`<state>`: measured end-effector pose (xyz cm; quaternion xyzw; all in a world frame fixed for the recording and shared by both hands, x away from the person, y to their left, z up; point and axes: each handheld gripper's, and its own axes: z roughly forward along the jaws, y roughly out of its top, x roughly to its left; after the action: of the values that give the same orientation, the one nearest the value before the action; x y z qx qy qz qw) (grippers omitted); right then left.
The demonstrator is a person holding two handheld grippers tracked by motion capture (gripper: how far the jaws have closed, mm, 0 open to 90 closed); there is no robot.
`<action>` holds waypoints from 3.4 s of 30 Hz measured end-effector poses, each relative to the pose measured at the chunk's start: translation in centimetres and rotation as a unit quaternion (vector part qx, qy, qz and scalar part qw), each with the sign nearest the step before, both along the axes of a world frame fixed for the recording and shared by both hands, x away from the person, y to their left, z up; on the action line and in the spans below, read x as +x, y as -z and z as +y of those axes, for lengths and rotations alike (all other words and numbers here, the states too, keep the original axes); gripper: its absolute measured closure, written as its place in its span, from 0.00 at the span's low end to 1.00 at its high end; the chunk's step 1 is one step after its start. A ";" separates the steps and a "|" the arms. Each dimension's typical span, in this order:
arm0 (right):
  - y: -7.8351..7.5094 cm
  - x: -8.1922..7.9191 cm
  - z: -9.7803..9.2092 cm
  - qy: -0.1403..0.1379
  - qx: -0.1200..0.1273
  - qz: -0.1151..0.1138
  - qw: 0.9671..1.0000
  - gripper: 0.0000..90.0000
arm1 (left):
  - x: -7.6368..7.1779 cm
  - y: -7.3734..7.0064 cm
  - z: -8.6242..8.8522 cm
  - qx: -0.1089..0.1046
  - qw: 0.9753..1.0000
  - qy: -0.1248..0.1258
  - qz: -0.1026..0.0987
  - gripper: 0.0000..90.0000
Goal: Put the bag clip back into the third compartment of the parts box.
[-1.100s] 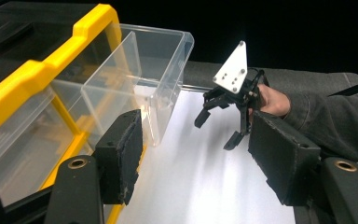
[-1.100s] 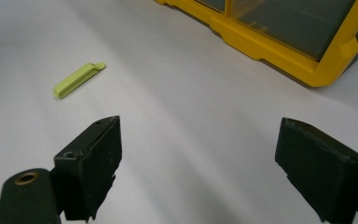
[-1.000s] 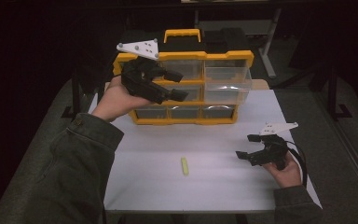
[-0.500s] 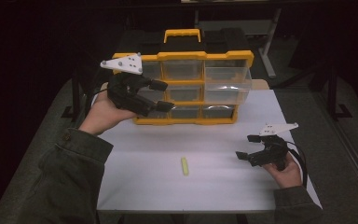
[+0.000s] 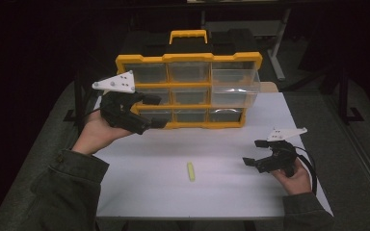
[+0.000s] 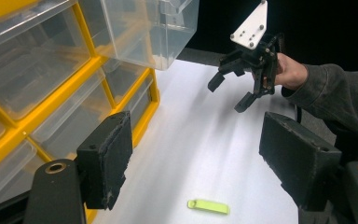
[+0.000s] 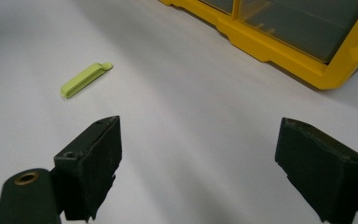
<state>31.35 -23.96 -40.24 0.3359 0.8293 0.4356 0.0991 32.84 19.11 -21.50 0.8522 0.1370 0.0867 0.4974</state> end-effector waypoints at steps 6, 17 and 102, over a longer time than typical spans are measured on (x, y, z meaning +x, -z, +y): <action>0.0 -0.1 0.0 0.001 -0.001 -0.005 1.000 0.15 | -0.6 0.9 0.7 0.003 1.000 -0.007 0.000 0.28; 0.0 -0.1 0.2 0.001 0.021 0.002 1.000 0.15 | -0.9 3.6 2.5 0.000 0.999 -0.031 0.013 0.26; -4.2 -0.3 10.4 -0.076 -0.008 0.051 0.996 0.75 | -5.0 16.4 6.9 0.004 0.993 -0.118 0.024 0.22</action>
<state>31.08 -13.60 -36.08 0.2923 0.8601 0.4173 0.0260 27.84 25.97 -37.91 0.8338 0.2485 0.1249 0.4769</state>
